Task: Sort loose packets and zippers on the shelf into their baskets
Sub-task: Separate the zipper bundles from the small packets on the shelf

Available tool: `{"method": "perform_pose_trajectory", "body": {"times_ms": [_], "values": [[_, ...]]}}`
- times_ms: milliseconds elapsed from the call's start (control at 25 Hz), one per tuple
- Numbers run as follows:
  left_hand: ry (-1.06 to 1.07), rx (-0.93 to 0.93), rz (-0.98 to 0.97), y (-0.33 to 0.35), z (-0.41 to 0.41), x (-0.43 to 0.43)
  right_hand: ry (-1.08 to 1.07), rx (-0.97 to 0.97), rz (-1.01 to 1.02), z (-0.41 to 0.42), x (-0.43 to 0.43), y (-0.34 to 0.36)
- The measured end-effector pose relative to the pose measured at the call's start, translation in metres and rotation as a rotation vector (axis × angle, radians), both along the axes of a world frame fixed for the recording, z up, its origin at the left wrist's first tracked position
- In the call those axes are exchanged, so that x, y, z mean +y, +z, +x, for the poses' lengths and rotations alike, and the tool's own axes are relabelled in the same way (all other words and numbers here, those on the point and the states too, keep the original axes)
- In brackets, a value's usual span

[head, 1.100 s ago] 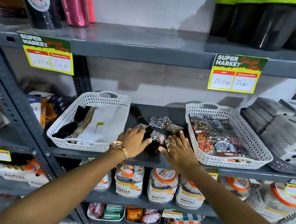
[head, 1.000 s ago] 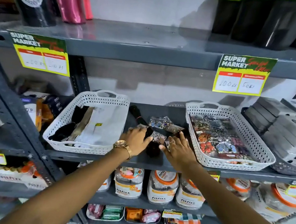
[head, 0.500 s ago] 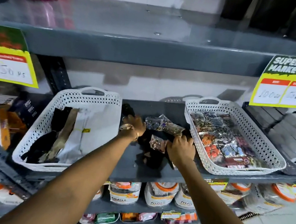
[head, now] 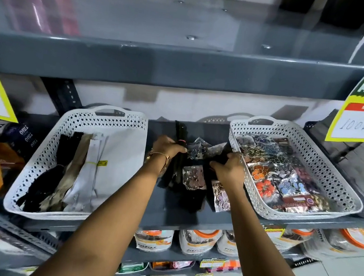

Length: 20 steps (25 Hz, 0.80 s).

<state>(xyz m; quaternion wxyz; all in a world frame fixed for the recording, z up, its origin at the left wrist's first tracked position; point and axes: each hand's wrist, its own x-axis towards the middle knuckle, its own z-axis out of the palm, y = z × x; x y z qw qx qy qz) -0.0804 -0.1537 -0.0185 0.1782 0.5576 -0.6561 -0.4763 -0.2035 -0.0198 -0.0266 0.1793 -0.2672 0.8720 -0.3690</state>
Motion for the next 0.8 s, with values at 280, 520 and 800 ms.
{"method": "perform_pose_trajectory", "body": {"times_ms": [280, 520, 800], "values": [[-0.090, 0.452, 0.125, 0.011, 0.006, 0.017, -0.032, -0.227, -0.342, -0.003, -0.005, 0.010], [-0.078, 0.705, 0.076, 0.024, 0.014, 0.037, -0.086, -0.077, -0.498, 0.009, 0.005, 0.053], [-0.389, 0.706, -0.116, 0.074, 0.037, 0.052, 0.031, -0.282, -0.768, 0.015, 0.020, 0.091]]}}
